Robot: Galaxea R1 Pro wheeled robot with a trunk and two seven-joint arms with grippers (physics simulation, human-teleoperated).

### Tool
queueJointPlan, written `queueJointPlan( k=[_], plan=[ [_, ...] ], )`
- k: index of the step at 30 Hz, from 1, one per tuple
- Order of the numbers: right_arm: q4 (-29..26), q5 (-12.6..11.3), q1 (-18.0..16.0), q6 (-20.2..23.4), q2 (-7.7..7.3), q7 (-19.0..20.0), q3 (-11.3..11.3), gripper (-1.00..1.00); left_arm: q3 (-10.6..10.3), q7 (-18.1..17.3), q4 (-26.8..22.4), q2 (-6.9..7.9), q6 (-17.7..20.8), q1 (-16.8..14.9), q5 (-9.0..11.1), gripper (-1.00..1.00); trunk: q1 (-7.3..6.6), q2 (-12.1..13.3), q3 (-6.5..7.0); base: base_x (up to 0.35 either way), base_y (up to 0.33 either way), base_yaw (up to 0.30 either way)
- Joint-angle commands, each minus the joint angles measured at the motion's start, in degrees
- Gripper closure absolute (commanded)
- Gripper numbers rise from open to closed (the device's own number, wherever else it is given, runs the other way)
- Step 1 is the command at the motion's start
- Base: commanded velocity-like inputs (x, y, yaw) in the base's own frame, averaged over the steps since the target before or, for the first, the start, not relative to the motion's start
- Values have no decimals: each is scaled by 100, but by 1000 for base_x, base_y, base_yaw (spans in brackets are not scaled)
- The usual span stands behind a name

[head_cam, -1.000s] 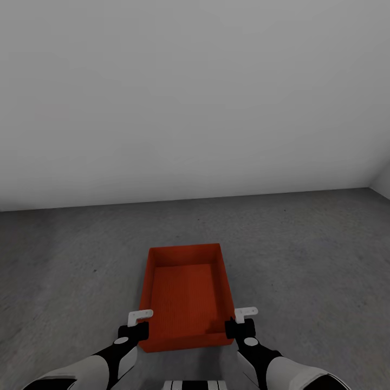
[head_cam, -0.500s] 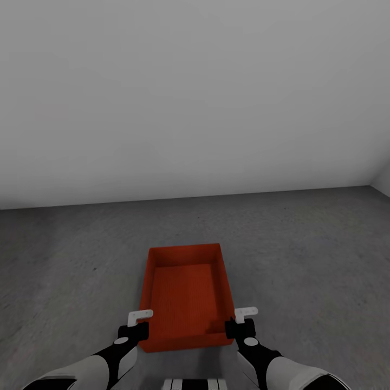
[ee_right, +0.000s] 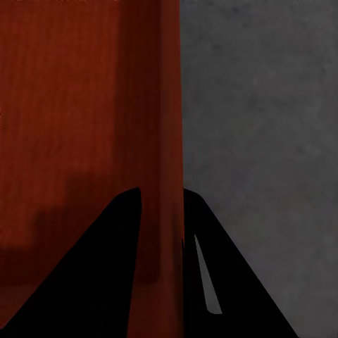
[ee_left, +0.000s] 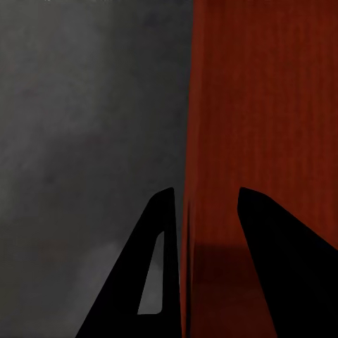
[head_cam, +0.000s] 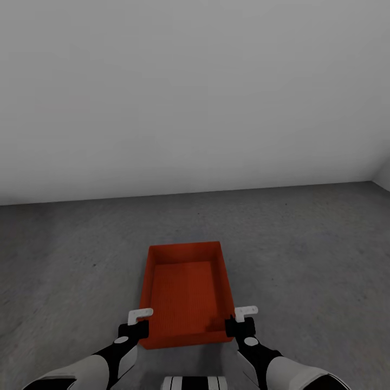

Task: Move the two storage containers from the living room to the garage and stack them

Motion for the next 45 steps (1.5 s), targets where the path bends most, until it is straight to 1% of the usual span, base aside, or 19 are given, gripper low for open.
queueJointPlan(
  k=[1,17,18,19,45],
  plan=[
    [18,-69,-4,134,23,123,-267,100,-18,56,26,0,58,-1,145,100,1,0,-5,0,0,0],
    [18,-69,-4,134,22,131,-259,100,-23,64,26,0,52,-1,145,100,1,0,-5,0,0,0],
    [18,-69,-4,134,22,131,-259,100,-24,63,26,0,51,-1,145,-100,1,0,-5,0,0,0],
    [18,-69,-4,134,25,131,-258,-100,-24,63,26,0,50,-1,145,-100,1,0,-5,0,0,0],
    [18,-69,-4,134,23,131,-259,-100,-24,65,26,0,49,-1,145,-100,1,0,-5,0,0,0]
  ],
)
